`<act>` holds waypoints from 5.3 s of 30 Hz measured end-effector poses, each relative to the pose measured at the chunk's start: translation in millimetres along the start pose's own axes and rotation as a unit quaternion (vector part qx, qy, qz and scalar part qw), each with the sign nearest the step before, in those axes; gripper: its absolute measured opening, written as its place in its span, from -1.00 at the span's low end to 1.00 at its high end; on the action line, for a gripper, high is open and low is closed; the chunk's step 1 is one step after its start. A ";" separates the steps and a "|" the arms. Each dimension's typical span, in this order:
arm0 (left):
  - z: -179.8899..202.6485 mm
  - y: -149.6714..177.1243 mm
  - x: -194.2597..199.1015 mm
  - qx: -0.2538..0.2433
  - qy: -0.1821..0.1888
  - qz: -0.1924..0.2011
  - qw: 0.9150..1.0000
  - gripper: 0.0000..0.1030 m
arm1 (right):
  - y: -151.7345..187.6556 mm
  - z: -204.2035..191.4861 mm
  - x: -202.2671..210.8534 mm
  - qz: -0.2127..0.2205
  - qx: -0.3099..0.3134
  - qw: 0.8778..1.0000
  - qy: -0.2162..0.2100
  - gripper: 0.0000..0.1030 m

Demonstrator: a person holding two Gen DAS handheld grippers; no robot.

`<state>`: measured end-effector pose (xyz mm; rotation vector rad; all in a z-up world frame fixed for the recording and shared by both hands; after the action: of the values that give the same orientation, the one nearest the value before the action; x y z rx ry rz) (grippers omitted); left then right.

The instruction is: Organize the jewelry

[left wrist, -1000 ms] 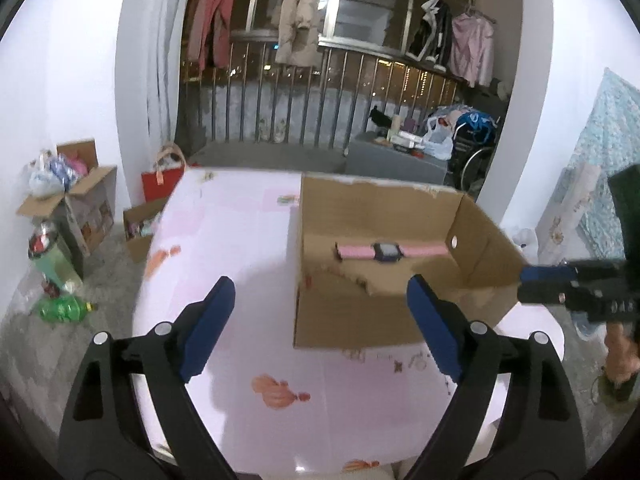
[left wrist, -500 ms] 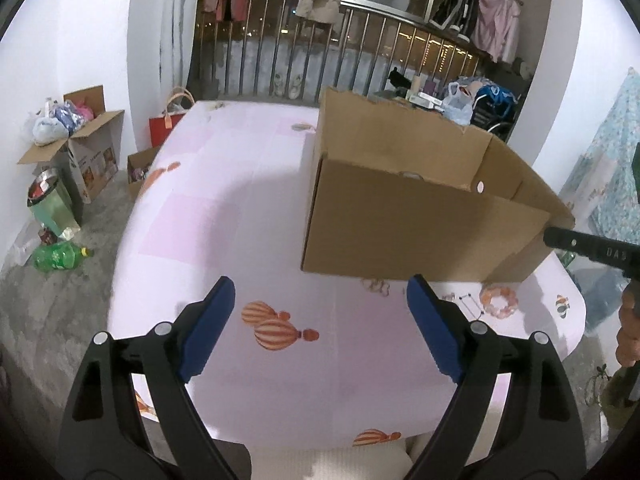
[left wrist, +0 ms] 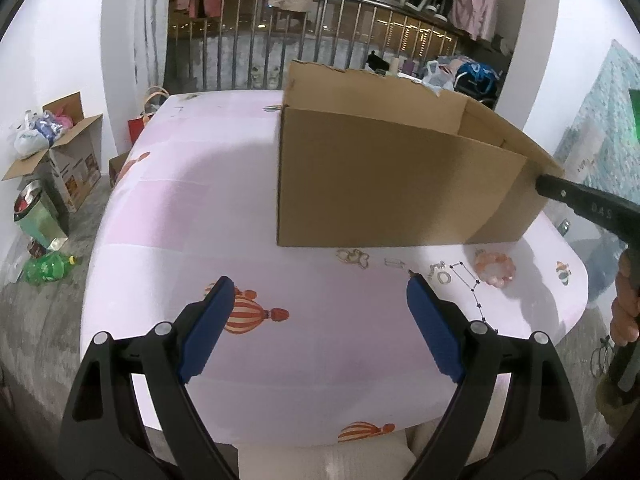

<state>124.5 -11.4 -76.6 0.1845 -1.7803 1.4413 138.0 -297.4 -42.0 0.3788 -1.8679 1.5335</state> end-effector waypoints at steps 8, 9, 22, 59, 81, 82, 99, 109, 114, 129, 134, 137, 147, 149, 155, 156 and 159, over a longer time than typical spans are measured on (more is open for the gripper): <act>11.0 -1.1 -16.4 -0.015 0.008 -0.008 1.000 0.63 | 3.8 1.8 -1.6 -0.003 -0.008 1.000 -0.030 -0.84; 12.1 -0.5 -18.6 -0.016 0.010 -0.010 1.000 0.63 | 4.3 3.1 0.2 -0.002 -0.008 0.999 -0.034 -0.80; 16.7 21.1 -45.7 -0.054 -0.029 -0.080 0.995 0.70 | 76.1 30.6 13.9 -0.043 0.030 0.997 -0.062 0.65; 15.7 22.9 -51.2 -0.062 -0.016 -0.098 0.993 0.84 | 51.9 24.4 -39.1 -0.128 0.027 0.987 -0.095 -0.24; 19.6 13.0 -32.9 -0.097 -0.028 -0.029 0.994 0.84 | 37.5 32.4 -10.3 -0.060 0.031 0.993 -0.098 -0.62; 19.7 10.1 -31.3 -0.096 -0.026 -0.021 0.995 0.84 | 37.4 24.9 -7.1 -0.056 0.029 0.991 -0.116 -0.62; 28.1 -14.9 -64.1 -0.130 0.050 -0.022 0.990 -0.57 | 53.3 -18.1 -30.2 -0.084 0.033 0.979 -0.185 -0.62; 34.8 -20.2 -79.0 -0.155 0.055 -0.032 0.986 -0.70 | 53.7 -16.9 -34.4 -0.087 0.026 0.978 -0.188 -0.62; 35.5 -19.7 -76.6 -0.147 0.082 -0.049 0.985 -0.89 | 56.3 -14.8 -34.2 -0.090 0.022 0.977 -0.191 -0.62; 34.6 -0.2 -47.2 -0.089 0.094 -0.036 0.991 -0.89 | 58.1 -13.5 -30.7 -0.087 0.016 0.978 -0.191 -0.62; 23.7 -8.6 -39.4 -0.058 0.108 -0.008 0.992 -0.89 | 58.8 -12.2 -31.5 -0.088 0.010 0.977 -0.193 -0.62; 21.2 -11.0 -36.8 -0.039 0.121 0.002 0.992 -0.89 | 60.3 -11.9 -32.4 -0.090 0.008 0.977 -0.194 -0.62; 9.3 -16.7 -36.8 0.018 0.137 0.013 0.990 -0.89 | 61.4 -10.6 -33.8 -0.095 0.010 0.977 -0.192 -0.62; 7.6 -16.9 -35.7 0.017 0.131 0.014 0.991 -0.89 | 63.9 -11.7 -33.3 -0.097 0.015 0.977 -0.190 -0.62; 3.7 -14.9 -35.8 0.011 0.119 0.015 0.993 -0.89 | 71.2 -13.6 -30.9 -0.102 0.030 0.977 -0.183 -0.62; 4.5 -14.8 -37.0 0.010 0.118 0.015 0.993 -0.89 | 71.7 -13.9 -30.9 -0.102 0.030 0.977 -0.183 -0.62; 4.7 -13.5 -38.0 0.008 0.118 0.015 0.993 -0.89 | 71.9 -15.8 -32.7 -0.104 0.032 0.977 -0.183 -0.62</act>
<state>154.8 -33.9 -91.7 -0.0044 -1.5854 1.4346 122.9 -269.9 -116.2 0.9090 -1.9785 1.4552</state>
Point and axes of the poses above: each gripper's, at about its wrist camera, not at the fingertips, and x roughly against the way its jaws point, z to its right, y to its underside, the point moved 8 cm from there along -x, roughly the way its jaws point, and after that the axes turned 12 degrees about -x, right-handed, at the moved point
